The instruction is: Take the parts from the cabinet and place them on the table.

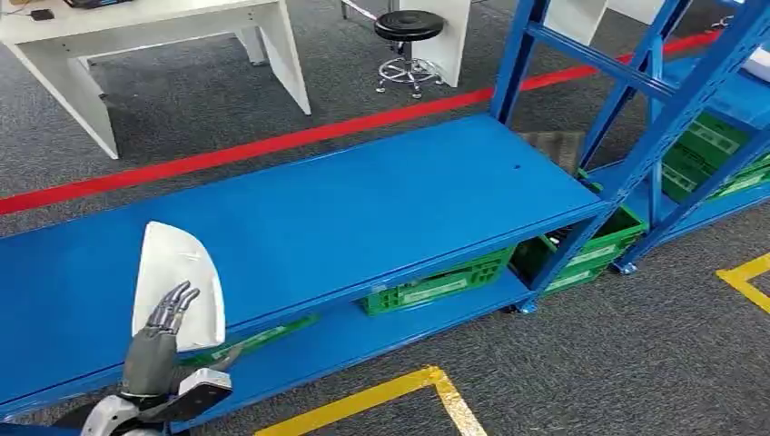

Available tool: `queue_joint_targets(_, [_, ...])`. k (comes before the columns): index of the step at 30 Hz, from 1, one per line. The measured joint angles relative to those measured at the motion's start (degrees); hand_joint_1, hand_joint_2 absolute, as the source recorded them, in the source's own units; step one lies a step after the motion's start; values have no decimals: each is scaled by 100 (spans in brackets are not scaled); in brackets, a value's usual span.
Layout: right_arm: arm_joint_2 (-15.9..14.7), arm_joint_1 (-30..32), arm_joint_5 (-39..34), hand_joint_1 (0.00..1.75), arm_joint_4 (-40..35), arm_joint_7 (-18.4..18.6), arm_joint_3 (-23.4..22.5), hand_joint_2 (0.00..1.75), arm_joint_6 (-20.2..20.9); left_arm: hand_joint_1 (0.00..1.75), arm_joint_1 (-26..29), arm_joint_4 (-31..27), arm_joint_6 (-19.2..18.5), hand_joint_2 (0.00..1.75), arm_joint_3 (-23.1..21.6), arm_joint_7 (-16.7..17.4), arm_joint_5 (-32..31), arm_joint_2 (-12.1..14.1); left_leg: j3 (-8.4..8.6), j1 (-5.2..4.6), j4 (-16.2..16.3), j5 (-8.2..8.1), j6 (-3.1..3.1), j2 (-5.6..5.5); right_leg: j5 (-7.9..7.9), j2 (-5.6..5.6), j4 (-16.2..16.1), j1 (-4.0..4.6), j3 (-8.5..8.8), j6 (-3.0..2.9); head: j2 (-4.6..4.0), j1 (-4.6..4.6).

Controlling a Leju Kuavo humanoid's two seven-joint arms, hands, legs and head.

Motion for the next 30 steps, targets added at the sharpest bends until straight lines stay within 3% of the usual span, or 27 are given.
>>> queue_joint_targets(11, [-18,5,-48,0,0,-39,0,0,66,0,218,-2,7,175,260,105,-420,37,0,0,0,0,0,0,0,0,0,0,1,0,-2,0])
queue_joint_targets(12, [-18,6,-48,0,0,-50,2,0,70,93,230,-2,7,175,271,107,-453,39,0,0,0,0,0,0,0,0,0,0,1,0,-2,0])
queue_joint_targets(13, [-18,7,-50,0,0,-57,2,0,74,175,240,-2,2,175,289,114,-474,39,0,0,0,0,0,0,0,0,0,0,1,0,0,0])
queue_joint_targets(21, [-22,3,-46,0,0,-59,2,0,98,175,286,-2,-223,175,302,61,-374,90,0,0,0,0,0,0,0,0,0,0,0,0,-2,0])
queue_joint_targets(30, [-31,0,-39,0,0,-57,2,0,98,175,314,-26,-221,175,273,-20,-310,125,0,0,0,0,0,0,0,0,0,0,1,0,-2,0])
